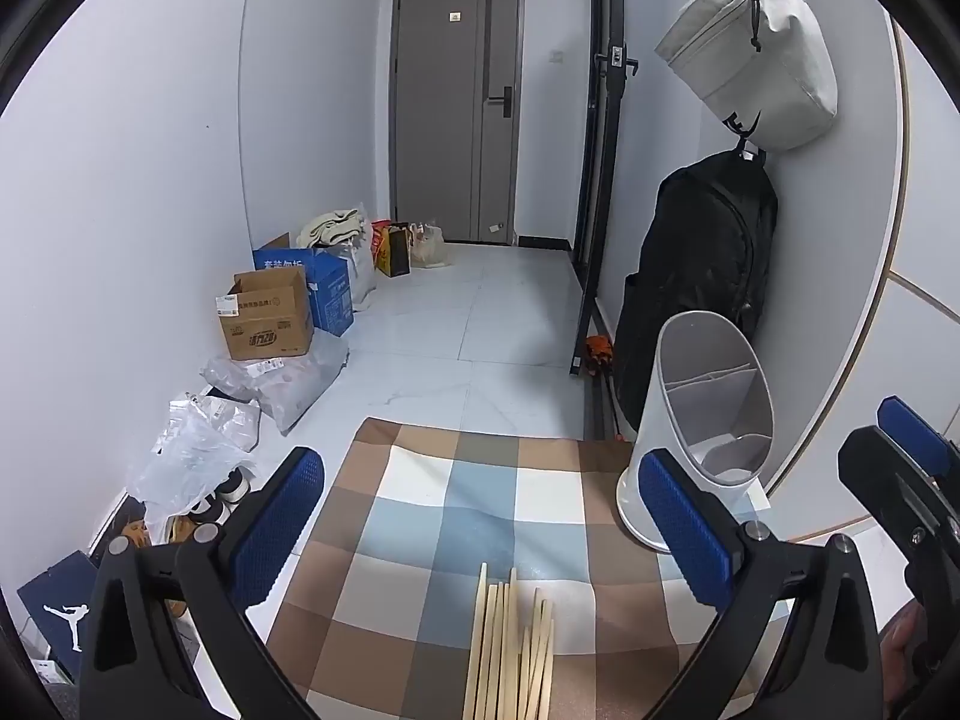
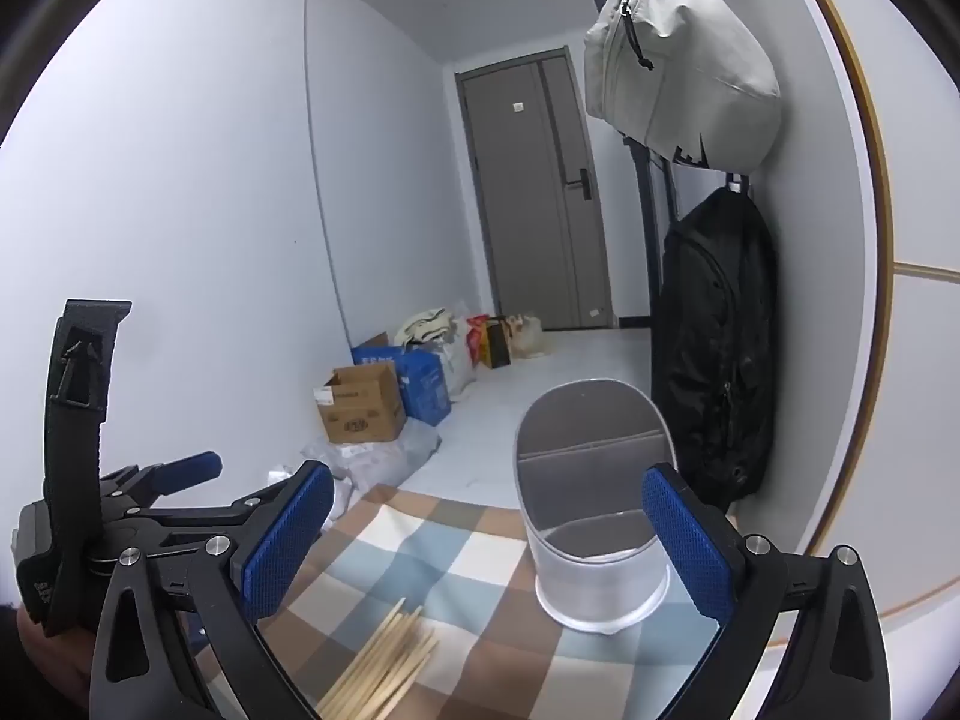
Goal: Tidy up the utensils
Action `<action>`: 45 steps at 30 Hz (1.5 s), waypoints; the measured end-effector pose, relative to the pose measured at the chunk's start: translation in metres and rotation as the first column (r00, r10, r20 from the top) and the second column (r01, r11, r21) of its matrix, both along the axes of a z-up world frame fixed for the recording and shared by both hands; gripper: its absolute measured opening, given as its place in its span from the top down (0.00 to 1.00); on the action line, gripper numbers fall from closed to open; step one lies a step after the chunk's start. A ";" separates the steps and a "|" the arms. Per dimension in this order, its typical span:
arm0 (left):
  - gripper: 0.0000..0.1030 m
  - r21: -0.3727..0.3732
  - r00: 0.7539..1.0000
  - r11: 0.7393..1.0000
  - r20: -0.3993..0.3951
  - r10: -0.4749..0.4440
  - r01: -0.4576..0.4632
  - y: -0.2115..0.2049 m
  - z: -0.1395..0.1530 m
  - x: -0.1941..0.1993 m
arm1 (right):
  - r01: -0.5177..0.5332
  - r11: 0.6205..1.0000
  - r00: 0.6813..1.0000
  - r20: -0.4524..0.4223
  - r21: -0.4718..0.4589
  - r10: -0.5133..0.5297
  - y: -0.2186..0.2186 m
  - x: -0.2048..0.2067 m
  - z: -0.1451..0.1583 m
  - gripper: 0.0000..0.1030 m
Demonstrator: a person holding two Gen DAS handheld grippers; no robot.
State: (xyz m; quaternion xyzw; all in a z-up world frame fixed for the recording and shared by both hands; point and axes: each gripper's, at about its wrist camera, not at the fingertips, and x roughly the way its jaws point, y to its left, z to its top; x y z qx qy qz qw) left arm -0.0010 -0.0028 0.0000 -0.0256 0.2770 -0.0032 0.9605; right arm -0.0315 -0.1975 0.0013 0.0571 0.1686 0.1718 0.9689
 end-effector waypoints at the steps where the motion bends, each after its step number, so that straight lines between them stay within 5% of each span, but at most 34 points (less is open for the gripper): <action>1: 0.01 0.002 1.000 1.000 0.001 -0.001 0.001 -0.001 0.000 0.000 | 0.000 1.000 1.000 0.000 0.001 0.000 -0.001 0.000 0.000 0.00; 45: 0.01 -0.003 1.000 1.000 -0.007 0.001 -0.001 -0.002 -0.005 -0.002 | 0.002 1.000 1.000 -0.027 0.012 -0.002 -0.004 0.000 -0.003 0.00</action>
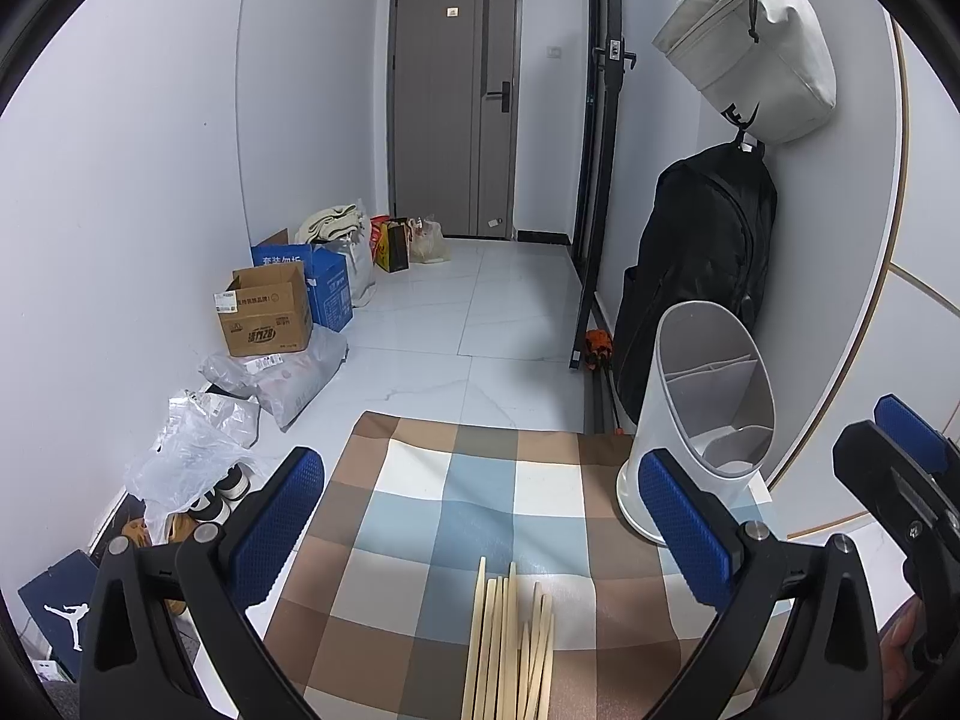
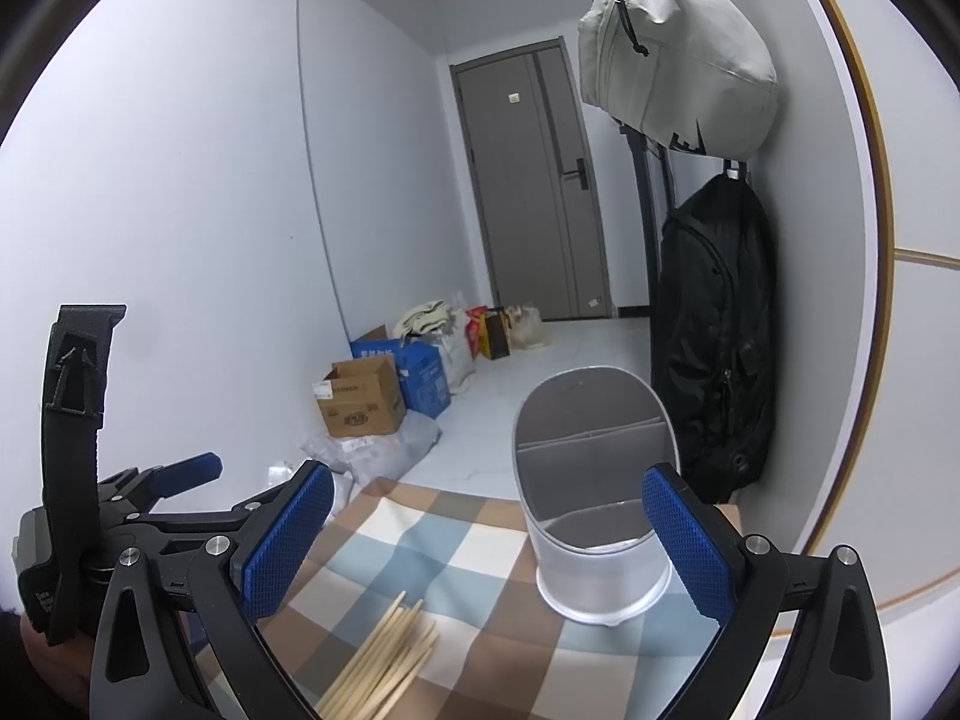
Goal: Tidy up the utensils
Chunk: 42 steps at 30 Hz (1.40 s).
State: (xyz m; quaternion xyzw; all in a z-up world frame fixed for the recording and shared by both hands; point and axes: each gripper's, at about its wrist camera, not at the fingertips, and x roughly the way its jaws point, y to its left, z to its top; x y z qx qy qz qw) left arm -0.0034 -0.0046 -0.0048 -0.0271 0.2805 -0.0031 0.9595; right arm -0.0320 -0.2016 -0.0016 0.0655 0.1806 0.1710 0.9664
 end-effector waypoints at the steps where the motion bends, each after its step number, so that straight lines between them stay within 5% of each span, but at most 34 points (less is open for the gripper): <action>1: 0.01 0.001 1.000 1.000 0.000 0.001 -0.001 0.000 0.000 0.000 | 0.001 1.000 1.000 0.000 -0.001 -0.001 0.000 0.000 0.000 0.00; 20: 0.01 -0.004 1.000 1.000 -0.014 -0.002 0.002 0.005 -0.003 0.005 | -0.002 1.000 1.000 -0.012 -0.002 0.002 0.002 0.005 -0.001 0.00; 30: 0.01 -0.096 0.992 0.995 -0.125 0.001 -0.013 0.035 -0.014 0.020 | -0.101 0.995 0.984 -0.145 -0.004 0.100 0.018 0.023 -0.023 0.00; 35: 0.01 -0.127 0.982 0.990 -0.185 0.033 -0.057 0.055 -0.024 0.028 | -0.175 0.984 0.946 -0.271 0.033 0.178 0.035 0.040 -0.045 0.03; 42: 0.01 -0.114 0.972 0.990 -0.229 0.058 -0.086 0.069 -0.032 0.035 | -0.229 0.967 0.808 -0.533 0.110 0.252 0.059 0.067 -0.099 0.27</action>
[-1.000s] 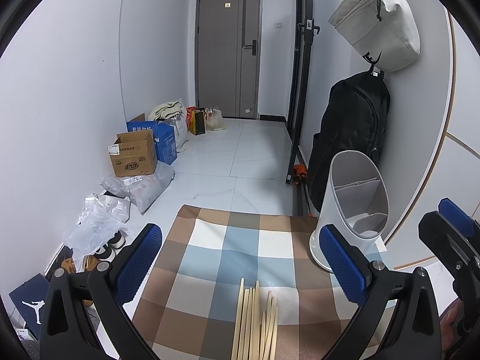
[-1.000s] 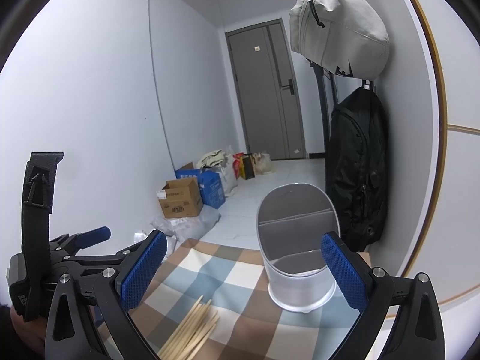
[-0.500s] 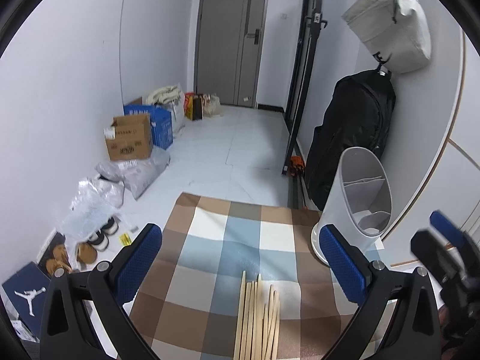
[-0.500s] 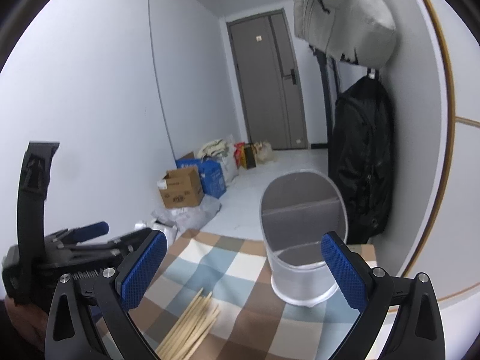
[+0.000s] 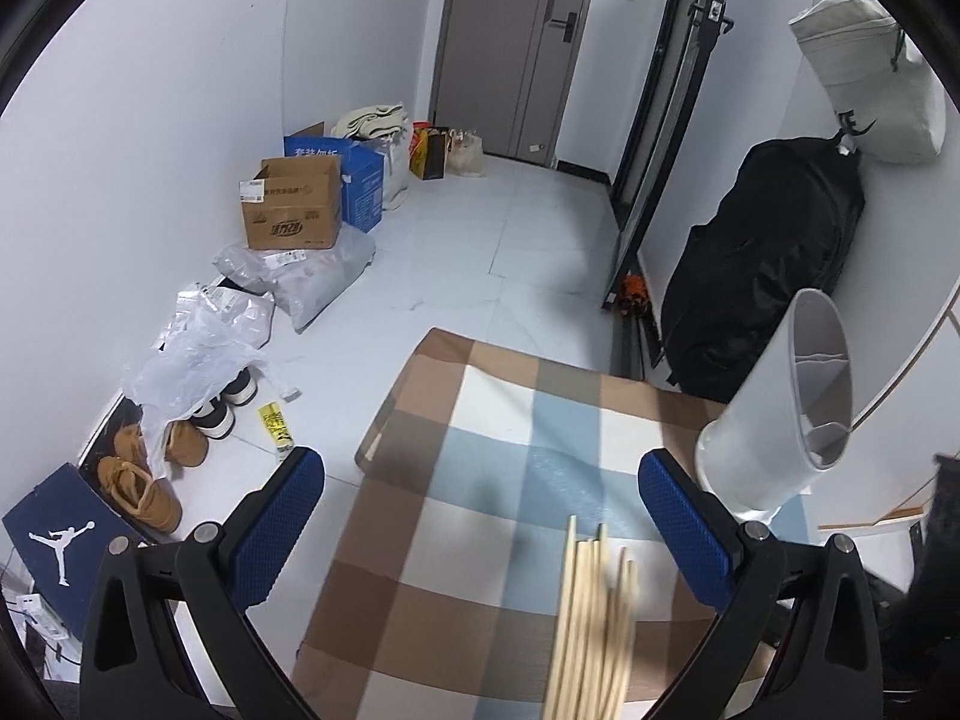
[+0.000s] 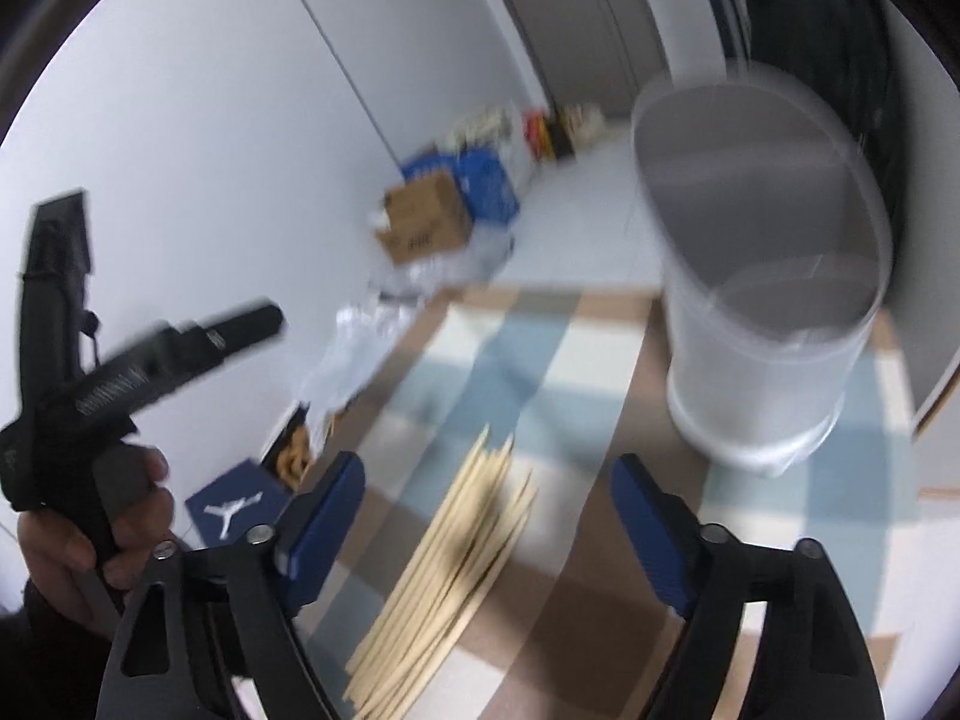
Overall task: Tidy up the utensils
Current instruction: 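Lower the right gripper onto the wooden chopsticks and close on one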
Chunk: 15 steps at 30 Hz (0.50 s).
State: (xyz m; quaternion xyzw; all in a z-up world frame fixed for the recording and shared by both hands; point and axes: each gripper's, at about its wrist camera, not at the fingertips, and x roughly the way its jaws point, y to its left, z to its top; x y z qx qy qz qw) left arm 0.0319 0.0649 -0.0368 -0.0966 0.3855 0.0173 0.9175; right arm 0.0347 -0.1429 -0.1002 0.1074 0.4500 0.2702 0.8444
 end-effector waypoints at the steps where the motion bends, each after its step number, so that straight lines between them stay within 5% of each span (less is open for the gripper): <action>1: 0.01 0.002 1.000 1.000 -0.003 0.002 -0.002 0.001 -0.001 0.001 | -0.003 1.000 1.000 -0.031 -0.004 0.003 0.002 0.002 -0.006 0.28; 15: 0.01 -0.025 1.000 0.999 -0.023 0.019 -0.019 0.022 -0.003 0.006 | 0.002 0.997 0.966 -0.258 -0.076 -0.022 0.028 0.034 -0.055 0.62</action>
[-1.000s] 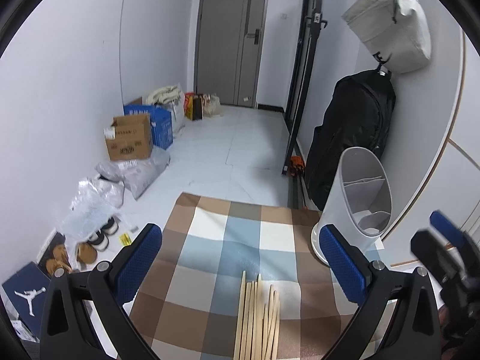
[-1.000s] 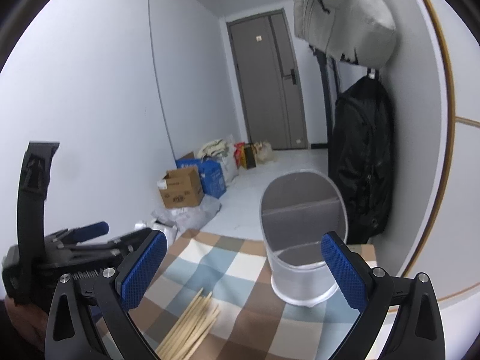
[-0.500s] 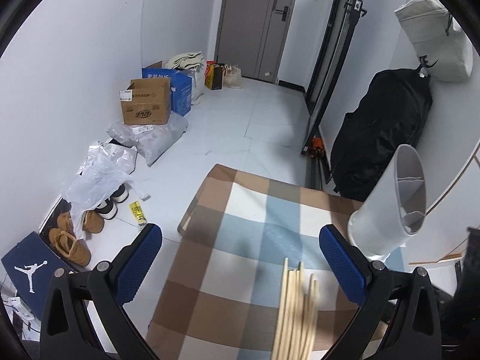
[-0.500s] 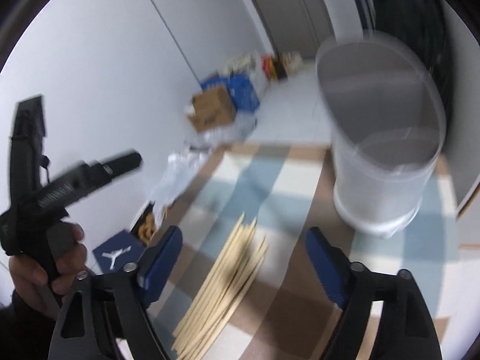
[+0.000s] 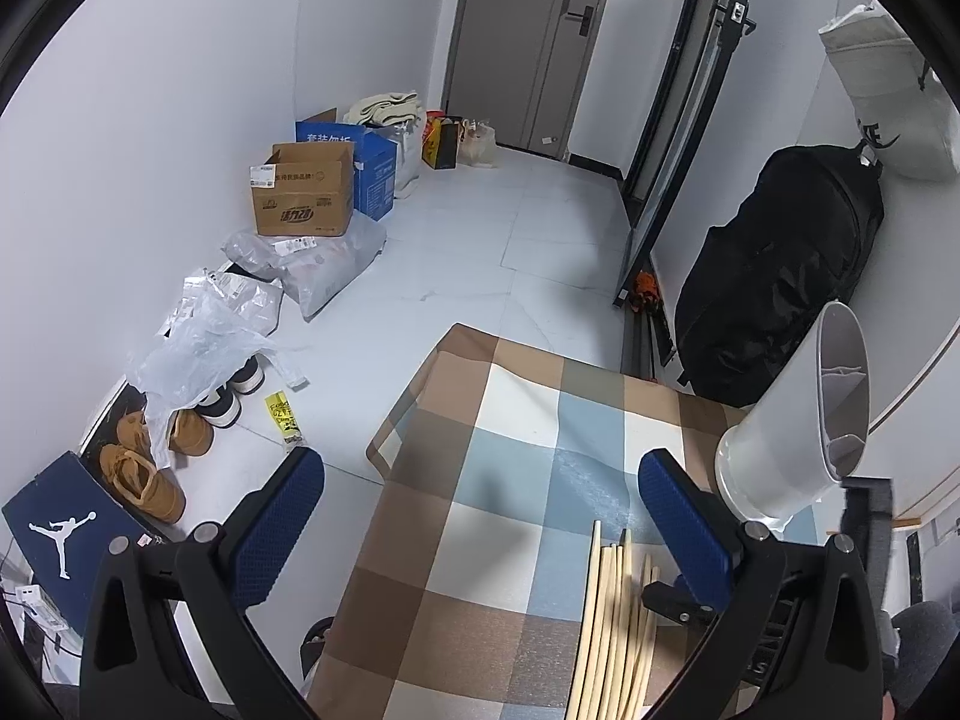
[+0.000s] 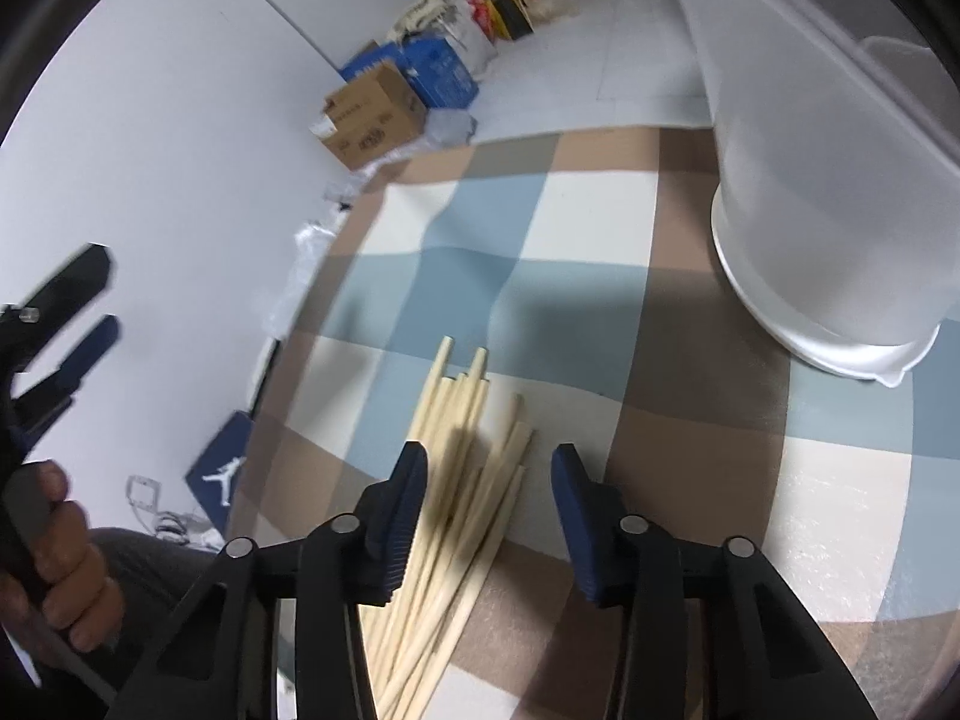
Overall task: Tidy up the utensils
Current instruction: 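Lower the right gripper onto the wooden chopsticks and close on one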
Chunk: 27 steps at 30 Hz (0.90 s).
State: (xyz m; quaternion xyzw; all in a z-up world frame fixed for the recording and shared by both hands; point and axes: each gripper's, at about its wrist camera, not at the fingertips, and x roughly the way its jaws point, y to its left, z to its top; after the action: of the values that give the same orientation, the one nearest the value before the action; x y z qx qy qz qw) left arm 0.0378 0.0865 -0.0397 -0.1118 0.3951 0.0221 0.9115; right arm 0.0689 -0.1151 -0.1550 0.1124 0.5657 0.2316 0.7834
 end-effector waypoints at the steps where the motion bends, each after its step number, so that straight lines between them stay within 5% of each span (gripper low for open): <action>1: 0.01 -0.001 1.000 1.000 0.000 0.002 -0.002 0.001 0.000 0.000 | 0.000 1.000 1.000 -0.002 -0.015 0.000 0.002 0.001 -0.001 0.63; 9: 0.01 -0.014 1.000 1.000 0.004 0.026 -0.026 0.007 -0.001 0.003 | -0.006 0.974 0.999 0.050 -0.227 0.018 0.026 0.002 0.002 0.87; 18: 0.01 -0.013 0.999 0.999 0.010 0.036 -0.036 0.010 -0.001 0.003 | 0.057 0.984 0.997 0.065 -0.166 -0.047 0.018 0.004 0.001 1.00; 27: 0.01 0.021 1.000 0.999 -0.017 0.024 -0.024 0.004 -0.008 0.006 | 0.123 0.991 0.988 0.097 -0.061 -0.117 -0.012 -0.003 0.020 1.00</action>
State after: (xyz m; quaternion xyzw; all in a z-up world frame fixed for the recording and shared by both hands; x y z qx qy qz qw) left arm 0.0434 0.0900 -0.0473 -0.1067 0.4012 0.0382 0.9089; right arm 0.0654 -0.1275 -0.1348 0.1091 0.5281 0.1701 0.8248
